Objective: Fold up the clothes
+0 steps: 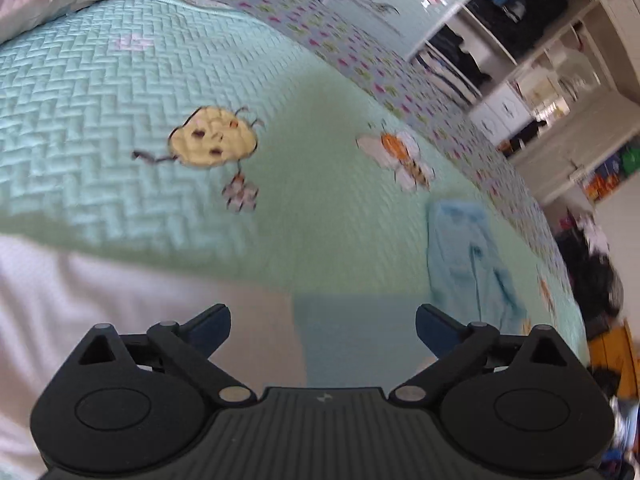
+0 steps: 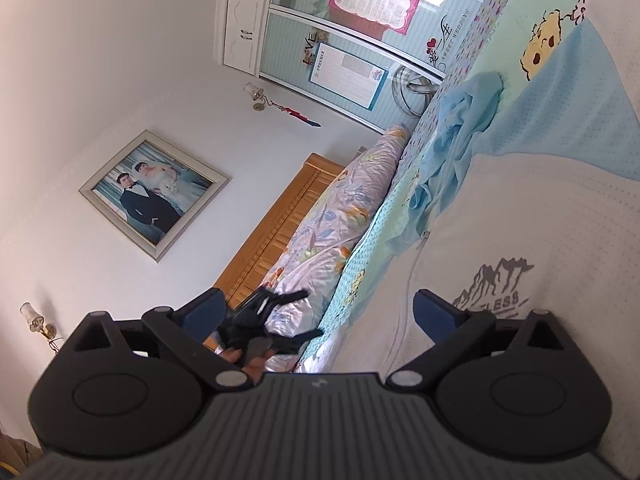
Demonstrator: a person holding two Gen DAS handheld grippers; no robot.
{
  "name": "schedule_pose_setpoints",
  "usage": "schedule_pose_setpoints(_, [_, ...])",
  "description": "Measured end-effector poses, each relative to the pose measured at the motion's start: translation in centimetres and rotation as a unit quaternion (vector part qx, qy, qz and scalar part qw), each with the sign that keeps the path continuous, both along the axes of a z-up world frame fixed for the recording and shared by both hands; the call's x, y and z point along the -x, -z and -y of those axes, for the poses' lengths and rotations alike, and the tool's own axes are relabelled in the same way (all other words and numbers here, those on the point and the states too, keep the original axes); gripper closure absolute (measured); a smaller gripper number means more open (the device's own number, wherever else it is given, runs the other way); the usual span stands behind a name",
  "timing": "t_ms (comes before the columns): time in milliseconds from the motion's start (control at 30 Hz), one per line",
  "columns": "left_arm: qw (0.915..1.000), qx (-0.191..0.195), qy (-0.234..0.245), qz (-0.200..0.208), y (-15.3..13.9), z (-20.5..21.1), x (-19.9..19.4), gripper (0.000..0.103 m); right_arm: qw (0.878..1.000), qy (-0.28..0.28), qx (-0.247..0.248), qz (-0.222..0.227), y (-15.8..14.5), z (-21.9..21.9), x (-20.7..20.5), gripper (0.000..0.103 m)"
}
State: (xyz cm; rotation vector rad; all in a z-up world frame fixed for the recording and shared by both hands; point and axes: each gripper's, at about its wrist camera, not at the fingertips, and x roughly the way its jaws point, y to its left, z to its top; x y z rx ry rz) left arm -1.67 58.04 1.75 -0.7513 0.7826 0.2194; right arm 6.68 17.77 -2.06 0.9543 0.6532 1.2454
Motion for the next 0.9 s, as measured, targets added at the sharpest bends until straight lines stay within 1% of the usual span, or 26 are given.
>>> schedule_pose_setpoints(167, [0.9982, -0.022, 0.05, -0.024, -0.7, 0.9, 4.7, 0.002, 1.0, 0.001, 0.002, 0.001, 0.0, -0.3, -0.1, 0.003])
schedule_pose_setpoints(200, [0.9978, -0.026, 0.047, -0.039, 0.0, 0.6, 5.0, 0.005, 1.0, 0.001, 0.003, 0.002, 0.0, -0.3, -0.1, 0.003])
schedule_pose_setpoints(233, [0.998, -0.029, 0.035, -0.044, 0.9, 0.0, 5.0, 0.01, 1.0, 0.001, 0.005, 0.003, 0.0, -0.3, -0.1, 0.003])
schedule_pose_setpoints(267, [0.999, -0.029, 0.01, -0.032, 0.9, -1.0, 5.2, 0.011, 1.0, 0.001, 0.006, 0.004, 0.0, -0.4, -0.1, 0.003])
schedule_pose_setpoints(300, [0.9993, -0.029, -0.02, -0.016, 0.6, -2.2, 5.6, 0.011, 1.0, 0.001, 0.006, 0.004, 0.0, -0.3, -0.1, 0.003])
schedule_pose_setpoints(367, [0.9946, -0.05, -0.088, -0.021, -0.4, -4.3, 6.3, 0.011, 1.0, 0.001, 0.007, 0.005, 0.1, -0.3, -0.1, 0.003])
schedule_pose_setpoints(400, [0.9937, -0.047, -0.101, -0.013, -1.0, -4.9, 6.7, 0.011, 1.0, 0.001, 0.007, 0.005, 0.1, -0.3, -0.2, 0.003])
schedule_pose_setpoints(433, [0.9941, -0.035, -0.103, 0.003, -1.6, -5.4, 7.3, 0.011, 1.0, 0.001, 0.006, 0.005, 0.1, -0.3, -0.2, 0.003])
schedule_pose_setpoints(467, [0.994, -0.024, -0.105, 0.018, -2.2, -5.9, 7.8, 0.008, 1.0, 0.001, 0.006, 0.004, 0.1, -0.3, -0.2, 0.003])
schedule_pose_setpoints(500, [0.9941, -0.023, -0.104, 0.02, -2.5, -6.2, 8.0, 0.003, 1.0, 0.002, 0.005, 0.004, 0.2, -0.3, -0.2, 0.003])
schedule_pose_setpoints(533, [0.9943, -0.026, -0.102, 0.016, -2.6, -6.3, 8.0, 0.003, 1.0, 0.002, 0.006, 0.004, 0.1, -0.3, -0.2, 0.003])
schedule_pose_setpoints(633, [0.991, -0.029, -0.131, 0.004, -0.9, -7.9, 7.3, 0.003, 1.0, 0.001, 0.006, 0.005, 0.2, -0.4, -0.3, 0.003])
schedule_pose_setpoints(667, [0.9895, -0.029, -0.142, 0.0, -0.3, -8.4, 7.0, 0.005, 1.0, 0.001, 0.006, 0.005, 0.2, -0.4, -0.3, 0.003])
schedule_pose_setpoints(700, [0.9878, -0.03, -0.153, -0.004, 0.3, -9.0, 6.7, 0.001, 1.0, 0.001, 0.006, 0.005, 0.2, -0.4, -0.4, 0.003])
schedule_pose_setpoints(733, [0.986, -0.03, -0.164, -0.008, 1.0, -9.5, 6.4, 0.001, 1.0, 0.001, 0.005, 0.005, 0.4, -0.5, -0.7, 0.003])
schedule_pose_setpoints(767, [0.9826, -0.046, -0.179, -0.014, 1.0, -9.9, 6.1, 0.002, 1.0, 0.0, 0.005, 0.005, 0.6, -0.7, -1.1, 0.003])
schedule_pose_setpoints(800, [0.9781, -0.069, -0.195, -0.027, 0.6, -10.3, 5.8, 0.009, 1.0, 0.0, 0.005, 0.005, 0.8, -0.9, -1.6, 0.003])
schedule_pose_setpoints(833, [0.9749, -0.082, -0.204, -0.034, 0.1, -10.7, 5.8, 0.01, 1.0, -0.001, 0.004, 0.006, 1.0, -1.1, -2.0, 0.003])
schedule_pose_setpoints(867, [0.9747, -0.084, -0.205, -0.028, -0.5, -10.9, 6.0, 0.01, 1.0, -0.001, 0.004, 0.005, 1.1, -1.2, -2.2, 0.003])
schedule_pose_setpoints(900, [0.9771, -0.078, -0.198, -0.01, -1.4, -10.9, 6.6, 0.01, 1.0, -0.001, 0.003, 0.005, 1.1, -1.1, -2.2, 0.003])
